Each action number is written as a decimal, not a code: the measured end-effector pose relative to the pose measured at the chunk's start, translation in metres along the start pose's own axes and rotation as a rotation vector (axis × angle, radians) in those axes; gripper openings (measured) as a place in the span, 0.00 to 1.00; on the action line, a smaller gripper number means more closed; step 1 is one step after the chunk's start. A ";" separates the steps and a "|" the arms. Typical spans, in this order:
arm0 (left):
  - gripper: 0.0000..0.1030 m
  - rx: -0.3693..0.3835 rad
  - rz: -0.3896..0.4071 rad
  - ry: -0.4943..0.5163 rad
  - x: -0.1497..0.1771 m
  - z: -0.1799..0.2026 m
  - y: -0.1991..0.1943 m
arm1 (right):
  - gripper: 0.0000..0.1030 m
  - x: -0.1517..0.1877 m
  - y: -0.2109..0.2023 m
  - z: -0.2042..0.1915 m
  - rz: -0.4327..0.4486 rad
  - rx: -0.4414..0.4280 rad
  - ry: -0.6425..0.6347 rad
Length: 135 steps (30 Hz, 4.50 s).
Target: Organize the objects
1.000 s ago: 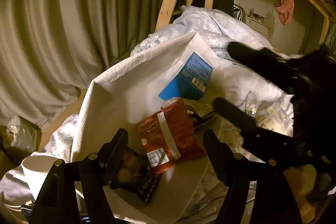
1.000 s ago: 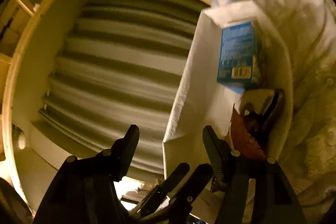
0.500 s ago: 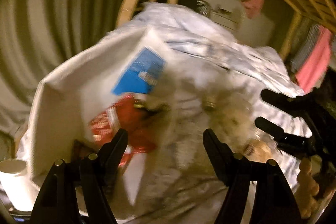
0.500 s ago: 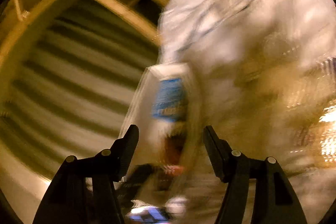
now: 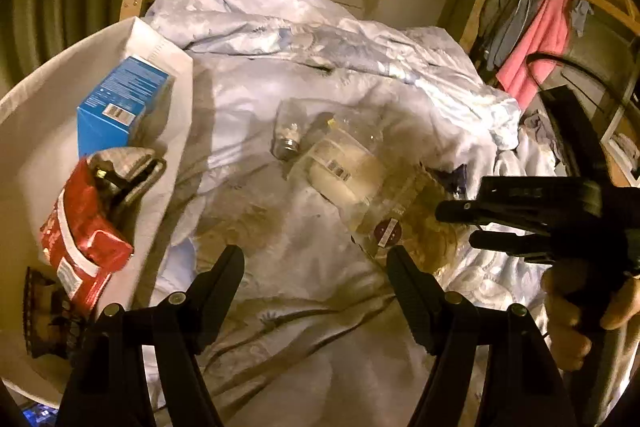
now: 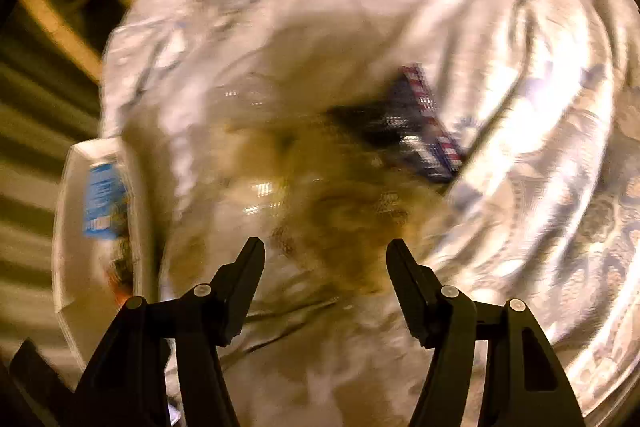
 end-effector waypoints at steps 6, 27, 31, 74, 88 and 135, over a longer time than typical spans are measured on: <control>0.69 -0.015 -0.008 -0.015 0.000 -0.006 0.007 | 0.62 0.005 0.010 0.023 -0.046 0.045 0.026; 0.69 -0.044 -0.033 -0.044 0.003 -0.016 0.023 | 1.00 0.002 0.084 0.011 0.004 0.074 0.184; 0.69 -0.051 -0.024 -0.047 0.003 -0.018 0.021 | 0.87 0.007 0.072 0.012 -0.012 0.101 0.133; 0.46 -0.292 0.304 -0.268 -0.028 -0.094 -0.045 | 0.84 0.057 0.055 -0.175 -0.347 -1.036 -0.330; 0.53 -0.245 0.250 -0.316 -0.027 -0.119 -0.015 | 0.88 0.094 0.035 -0.101 -0.369 -1.068 -0.133; 0.52 -0.477 0.325 -0.426 -0.037 -0.148 -0.006 | 0.74 0.037 -0.052 -0.082 0.075 -0.839 -0.333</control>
Point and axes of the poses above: each gripper's, at about its wrist camera, not at the fingertips, and y roughly the way its jaws point, z to its right, x to its underside, the point moved 1 cm from there along y, roughly the way its jaws point, and after that the axes turned 12 degrees about -y, right-handed, at the moved point
